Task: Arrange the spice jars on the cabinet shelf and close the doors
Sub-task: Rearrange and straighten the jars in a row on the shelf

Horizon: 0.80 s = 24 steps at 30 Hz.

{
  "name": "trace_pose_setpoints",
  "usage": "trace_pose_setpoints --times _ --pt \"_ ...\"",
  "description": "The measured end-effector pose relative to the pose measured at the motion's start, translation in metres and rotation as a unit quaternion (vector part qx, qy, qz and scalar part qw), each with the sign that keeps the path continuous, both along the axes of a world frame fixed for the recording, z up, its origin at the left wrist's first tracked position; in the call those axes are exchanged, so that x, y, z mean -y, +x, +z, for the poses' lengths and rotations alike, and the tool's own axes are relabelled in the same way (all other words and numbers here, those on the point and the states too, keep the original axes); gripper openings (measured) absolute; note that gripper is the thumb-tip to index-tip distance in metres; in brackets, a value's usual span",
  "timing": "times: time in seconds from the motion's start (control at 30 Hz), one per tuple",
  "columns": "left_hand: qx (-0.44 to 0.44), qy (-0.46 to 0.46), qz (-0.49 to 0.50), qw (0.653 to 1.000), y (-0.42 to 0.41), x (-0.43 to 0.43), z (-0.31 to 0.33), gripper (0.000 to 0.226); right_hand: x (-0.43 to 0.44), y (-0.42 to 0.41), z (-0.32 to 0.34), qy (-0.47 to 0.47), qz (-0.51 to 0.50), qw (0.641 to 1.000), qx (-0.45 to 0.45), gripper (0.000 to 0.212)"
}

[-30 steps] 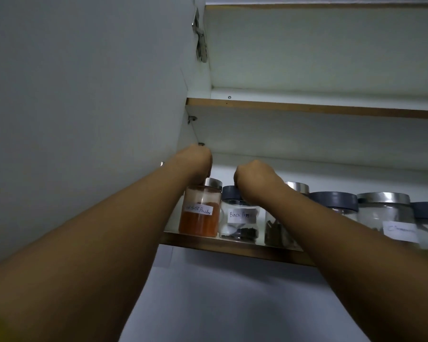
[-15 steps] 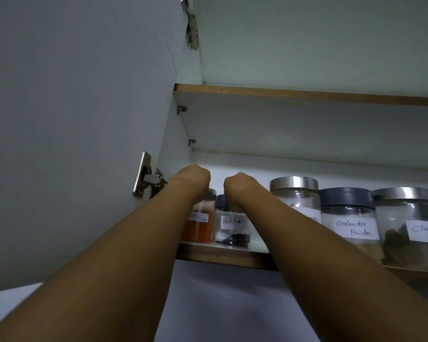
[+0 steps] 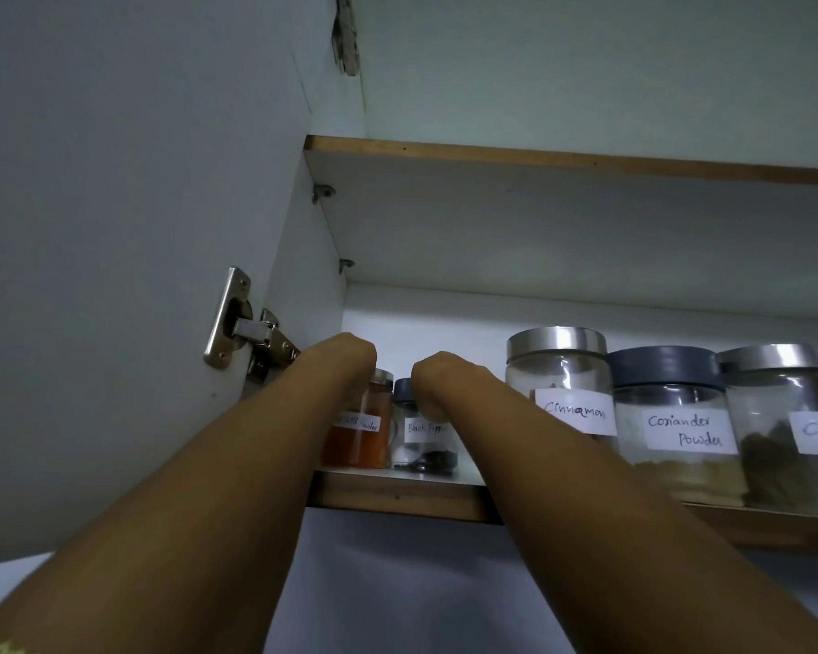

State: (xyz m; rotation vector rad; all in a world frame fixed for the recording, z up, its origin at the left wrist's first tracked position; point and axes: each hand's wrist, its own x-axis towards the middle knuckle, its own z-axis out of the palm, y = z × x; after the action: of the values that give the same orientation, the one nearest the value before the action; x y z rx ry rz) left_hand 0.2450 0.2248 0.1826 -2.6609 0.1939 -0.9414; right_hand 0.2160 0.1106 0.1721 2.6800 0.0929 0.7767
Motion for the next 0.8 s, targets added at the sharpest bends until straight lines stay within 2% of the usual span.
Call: trace_pose_setpoints --times 0.33,0.6,0.7,0.8 --pt "-0.044 -0.005 0.003 0.999 0.018 -0.006 -0.001 0.037 0.001 0.006 -0.003 0.012 0.001 1.0 -0.007 0.03" --pt "-0.027 -0.059 -0.019 0.998 0.021 -0.003 -0.009 0.034 -0.001 0.012 -0.008 0.043 0.002 0.999 -0.001 0.034" --pt "-0.031 -0.085 -0.036 0.995 0.021 -0.004 -0.014 0.048 0.0 0.014 -0.018 0.087 0.011 0.996 0.003 0.052" --pt "0.025 -0.117 -0.092 0.989 0.009 -0.004 -0.02 0.079 -0.003 0.006 -0.027 0.051 0.034 0.997 0.04 0.079"
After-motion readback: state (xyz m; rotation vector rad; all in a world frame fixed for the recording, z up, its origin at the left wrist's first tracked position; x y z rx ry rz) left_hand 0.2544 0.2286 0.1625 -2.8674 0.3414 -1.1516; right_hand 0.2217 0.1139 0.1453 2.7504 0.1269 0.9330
